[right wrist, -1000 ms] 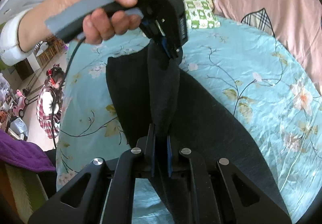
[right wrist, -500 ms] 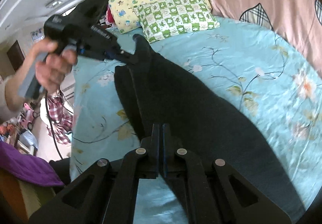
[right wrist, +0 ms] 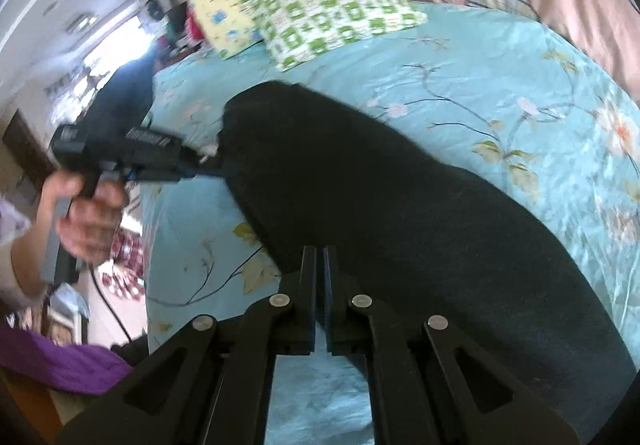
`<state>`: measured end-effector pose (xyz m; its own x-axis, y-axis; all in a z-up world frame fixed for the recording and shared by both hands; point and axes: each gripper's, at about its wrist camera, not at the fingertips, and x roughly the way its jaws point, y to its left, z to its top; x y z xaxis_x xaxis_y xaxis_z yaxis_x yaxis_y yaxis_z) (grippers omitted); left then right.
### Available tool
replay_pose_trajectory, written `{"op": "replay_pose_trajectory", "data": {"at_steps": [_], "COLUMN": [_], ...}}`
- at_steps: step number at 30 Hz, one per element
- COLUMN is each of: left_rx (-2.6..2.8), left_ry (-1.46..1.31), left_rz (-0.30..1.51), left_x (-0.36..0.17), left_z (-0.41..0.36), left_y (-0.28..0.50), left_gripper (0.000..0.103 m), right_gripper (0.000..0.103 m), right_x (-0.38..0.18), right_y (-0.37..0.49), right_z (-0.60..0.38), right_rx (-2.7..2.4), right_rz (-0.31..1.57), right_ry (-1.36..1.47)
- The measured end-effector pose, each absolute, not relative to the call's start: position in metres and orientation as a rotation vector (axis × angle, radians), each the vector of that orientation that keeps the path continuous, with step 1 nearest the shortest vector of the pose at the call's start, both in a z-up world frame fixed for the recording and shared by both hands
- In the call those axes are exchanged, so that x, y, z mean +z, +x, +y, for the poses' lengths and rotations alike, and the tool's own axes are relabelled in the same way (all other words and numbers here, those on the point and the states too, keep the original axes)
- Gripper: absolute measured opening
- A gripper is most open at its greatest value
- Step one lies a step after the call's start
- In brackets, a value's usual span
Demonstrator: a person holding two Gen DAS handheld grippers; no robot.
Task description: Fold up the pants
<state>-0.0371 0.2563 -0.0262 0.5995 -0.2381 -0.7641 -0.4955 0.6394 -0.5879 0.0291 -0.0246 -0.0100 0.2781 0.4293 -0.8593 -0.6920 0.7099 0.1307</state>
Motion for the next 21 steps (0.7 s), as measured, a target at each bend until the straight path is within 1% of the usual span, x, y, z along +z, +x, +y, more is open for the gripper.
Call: {"op": "replay_pose_trajectory", "data": {"at_steps": [1,2,3,4,5,6,7,9,12,14,16,21], "left_rx": [0.193,0.210,0.227,0.247,0.269,0.291,0.310,0.363,0.389,0.404,0.402,0.419], "left_ry": [-0.877,-0.860,-0.850,-0.852,-0.866,-0.891,-0.921,-0.970,-1.032,-1.051,-1.080,-1.057], "left_rz": [0.949,0.952,0.950,0.949,0.948,0.944,0.932,0.906,0.910,0.925,0.911,0.969], "left_x": [-0.023,-0.021,-0.019,-0.016,-0.016,-0.015,-0.015,-0.016,-0.021,-0.025,-0.027,-0.035], "left_z": [0.257,0.259,0.262,0.265,0.271,0.277,0.285,0.301,0.320,0.330,0.339,0.348], "left_y": [-0.040,-0.042,-0.045,-0.047,-0.049,-0.050,-0.052,-0.055,-0.050,-0.044,-0.037,-0.021], "left_gripper": [0.004,0.004,0.006,0.014,0.019,0.029,0.038,0.046,0.049,0.055,0.056,0.059], "right_gripper": [0.006,0.011,0.015,0.030,0.046,0.049,0.050,0.050,0.050,0.050,0.050,0.050], "right_x": [-0.008,-0.006,-0.003,-0.001,0.002,0.005,0.008,0.011,0.016,0.016,0.014,-0.010], "right_y": [0.032,0.036,0.041,0.045,0.047,0.052,0.056,0.065,0.083,0.098,0.115,0.158], "right_z": [-0.029,-0.034,-0.044,-0.052,-0.057,-0.067,-0.074,-0.082,-0.082,-0.077,-0.069,-0.055], "right_rx": [0.749,0.729,0.698,0.670,0.653,0.622,0.602,0.579,0.548,0.542,0.530,0.522], "right_rz": [1.044,1.045,1.044,1.042,1.038,1.023,1.018,1.024,1.021,1.033,1.053,1.158], "right_ry": [-0.272,-0.249,-0.218,-0.194,-0.178,-0.151,-0.128,-0.097,-0.086,-0.074,-0.081,-0.085]}}
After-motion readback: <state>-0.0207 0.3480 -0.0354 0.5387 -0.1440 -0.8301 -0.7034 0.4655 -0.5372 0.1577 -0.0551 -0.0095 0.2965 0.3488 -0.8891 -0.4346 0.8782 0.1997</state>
